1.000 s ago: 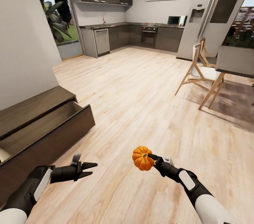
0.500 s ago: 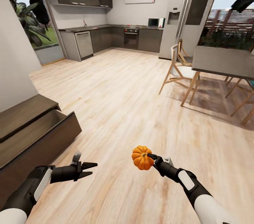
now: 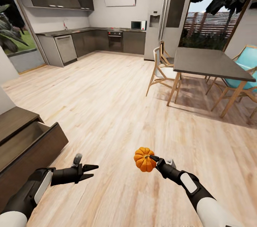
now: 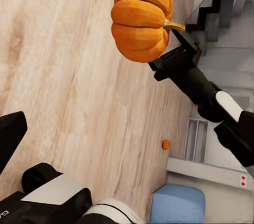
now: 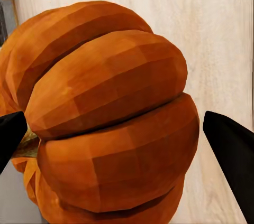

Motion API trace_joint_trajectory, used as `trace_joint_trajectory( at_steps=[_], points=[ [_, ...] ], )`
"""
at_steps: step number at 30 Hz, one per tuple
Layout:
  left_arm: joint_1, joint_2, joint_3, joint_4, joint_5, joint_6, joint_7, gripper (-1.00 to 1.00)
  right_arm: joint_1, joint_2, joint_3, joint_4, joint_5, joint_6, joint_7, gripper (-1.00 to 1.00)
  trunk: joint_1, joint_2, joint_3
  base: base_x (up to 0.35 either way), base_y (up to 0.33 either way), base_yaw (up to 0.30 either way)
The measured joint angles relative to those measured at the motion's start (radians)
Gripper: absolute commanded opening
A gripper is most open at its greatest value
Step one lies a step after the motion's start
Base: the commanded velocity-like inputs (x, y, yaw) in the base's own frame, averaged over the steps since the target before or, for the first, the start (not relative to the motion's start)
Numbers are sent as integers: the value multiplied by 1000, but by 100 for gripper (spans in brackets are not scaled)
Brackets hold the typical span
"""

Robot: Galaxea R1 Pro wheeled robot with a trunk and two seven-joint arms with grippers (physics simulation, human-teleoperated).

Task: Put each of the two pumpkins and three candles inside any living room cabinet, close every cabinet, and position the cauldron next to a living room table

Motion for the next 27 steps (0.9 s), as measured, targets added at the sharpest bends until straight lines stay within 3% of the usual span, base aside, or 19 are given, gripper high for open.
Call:
trace_joint_trajectory(
  at_steps=[27],
  points=[
    [0, 0, -6, 0, -1, -1, 2, 100, 2, 0, -1, 0, 0, 0, 1, -100, -104, 189, 102, 0, 0, -288]
  ],
)
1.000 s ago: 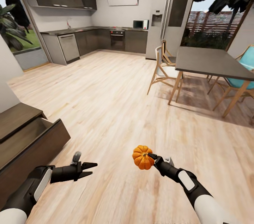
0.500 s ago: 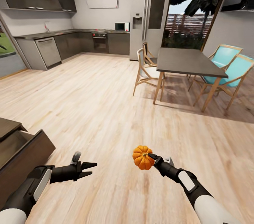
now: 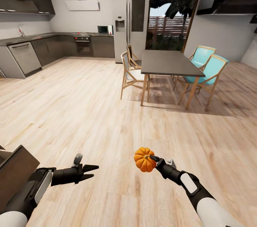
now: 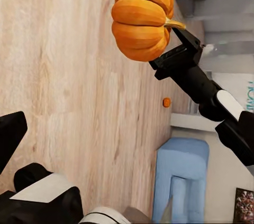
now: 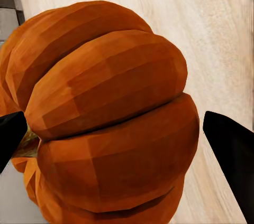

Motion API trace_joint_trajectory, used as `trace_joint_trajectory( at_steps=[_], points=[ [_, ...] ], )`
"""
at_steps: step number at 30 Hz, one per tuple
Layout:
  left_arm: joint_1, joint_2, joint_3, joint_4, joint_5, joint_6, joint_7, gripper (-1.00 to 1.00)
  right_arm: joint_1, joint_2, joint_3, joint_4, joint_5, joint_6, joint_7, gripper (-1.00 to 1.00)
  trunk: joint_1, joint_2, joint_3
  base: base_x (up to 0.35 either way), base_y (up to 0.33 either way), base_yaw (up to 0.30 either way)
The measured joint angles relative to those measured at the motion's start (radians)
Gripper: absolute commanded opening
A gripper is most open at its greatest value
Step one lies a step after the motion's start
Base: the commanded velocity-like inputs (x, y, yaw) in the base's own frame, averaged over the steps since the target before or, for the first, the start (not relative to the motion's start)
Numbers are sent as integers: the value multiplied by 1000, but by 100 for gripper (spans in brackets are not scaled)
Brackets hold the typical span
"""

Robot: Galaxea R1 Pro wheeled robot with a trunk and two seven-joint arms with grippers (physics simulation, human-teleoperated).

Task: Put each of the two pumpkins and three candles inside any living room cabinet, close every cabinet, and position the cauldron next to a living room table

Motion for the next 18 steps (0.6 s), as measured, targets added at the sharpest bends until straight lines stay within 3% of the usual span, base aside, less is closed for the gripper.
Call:
trace_joint_trajectory(
  at_steps=[18],
  points=[
    [0, 0, 4, 0, 0, 0, 0, 100, 0, 2, 0, 0, 0, -2, -1, -100, -69, 126, 68, 0, 0, -287]
  ],
)
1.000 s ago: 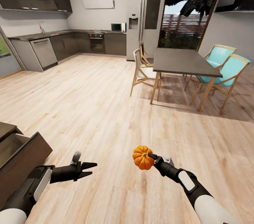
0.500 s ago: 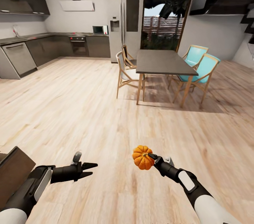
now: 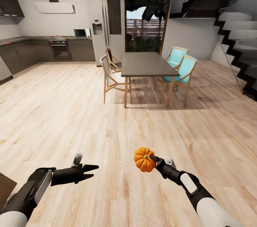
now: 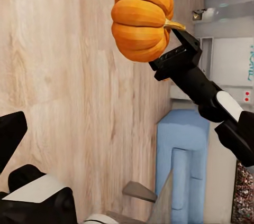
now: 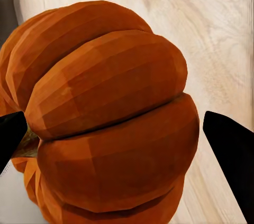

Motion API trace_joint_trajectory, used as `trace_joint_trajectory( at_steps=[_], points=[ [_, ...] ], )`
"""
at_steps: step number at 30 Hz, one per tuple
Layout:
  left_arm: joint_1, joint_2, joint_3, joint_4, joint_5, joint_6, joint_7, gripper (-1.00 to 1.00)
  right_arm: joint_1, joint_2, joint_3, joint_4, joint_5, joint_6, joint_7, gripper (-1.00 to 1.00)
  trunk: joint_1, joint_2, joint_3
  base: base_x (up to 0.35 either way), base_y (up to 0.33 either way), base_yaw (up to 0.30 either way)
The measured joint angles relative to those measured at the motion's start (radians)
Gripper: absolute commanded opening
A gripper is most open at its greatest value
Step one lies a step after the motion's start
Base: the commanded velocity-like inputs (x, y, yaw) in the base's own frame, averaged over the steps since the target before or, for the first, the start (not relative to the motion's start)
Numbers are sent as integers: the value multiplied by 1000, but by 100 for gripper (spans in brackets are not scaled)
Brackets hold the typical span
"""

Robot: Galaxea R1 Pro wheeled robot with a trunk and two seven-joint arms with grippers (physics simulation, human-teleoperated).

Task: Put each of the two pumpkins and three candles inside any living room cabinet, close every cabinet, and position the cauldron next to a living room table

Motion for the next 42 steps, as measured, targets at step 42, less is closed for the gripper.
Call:
trace_joint_trajectory(
  at_steps=[42],
  points=[
    [0, 2, 1, 0, 0, 0, 0, 100, 0, 2, 0, 0, 1, -2, 0, -100, -161, 294, 159, 0, 0, -287]
  ],
)
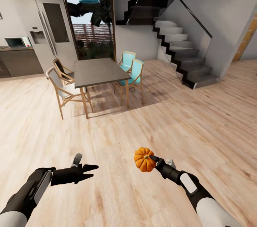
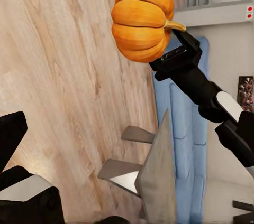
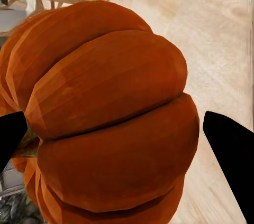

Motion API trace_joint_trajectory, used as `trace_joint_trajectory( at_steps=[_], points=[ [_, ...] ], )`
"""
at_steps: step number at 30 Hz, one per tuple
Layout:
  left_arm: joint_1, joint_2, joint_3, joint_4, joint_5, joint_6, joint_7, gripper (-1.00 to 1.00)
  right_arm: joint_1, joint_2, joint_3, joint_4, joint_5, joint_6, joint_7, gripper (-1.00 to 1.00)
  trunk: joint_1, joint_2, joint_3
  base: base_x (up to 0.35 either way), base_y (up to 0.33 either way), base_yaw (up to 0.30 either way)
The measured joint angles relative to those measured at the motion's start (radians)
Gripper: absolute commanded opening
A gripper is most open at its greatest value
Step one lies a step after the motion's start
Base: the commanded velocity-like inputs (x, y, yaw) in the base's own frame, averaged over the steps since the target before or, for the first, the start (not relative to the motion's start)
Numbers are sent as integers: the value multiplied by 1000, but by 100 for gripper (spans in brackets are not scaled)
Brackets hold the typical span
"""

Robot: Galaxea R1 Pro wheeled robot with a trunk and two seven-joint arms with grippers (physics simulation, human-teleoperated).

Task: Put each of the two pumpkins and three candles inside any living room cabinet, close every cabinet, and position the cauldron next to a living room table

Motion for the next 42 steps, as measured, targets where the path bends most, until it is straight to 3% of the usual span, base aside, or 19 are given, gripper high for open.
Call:
trace_joint_trajectory(
  at_steps=[13, 30, 42],
  points=[
    [0, 3, 1, 2, 0, -1, 4, 100, 0, 0, -1, 0, 0, -14, 0, -100, -50, 91, 49, 0, 0, -285],
    [1, 5, 1, 3, 0, 0, 20, 100, 4, 9, -9, -1, -8, -35, 2, -100, -115, 210, 104, 0, 0, -46],
    [1, 5, 1, 2, 4, -2, 5, 100, 5, 9, -28, 0, -14, -36, 2, -100, -115, 210, 112, 38, 0, -246]
  ],
)
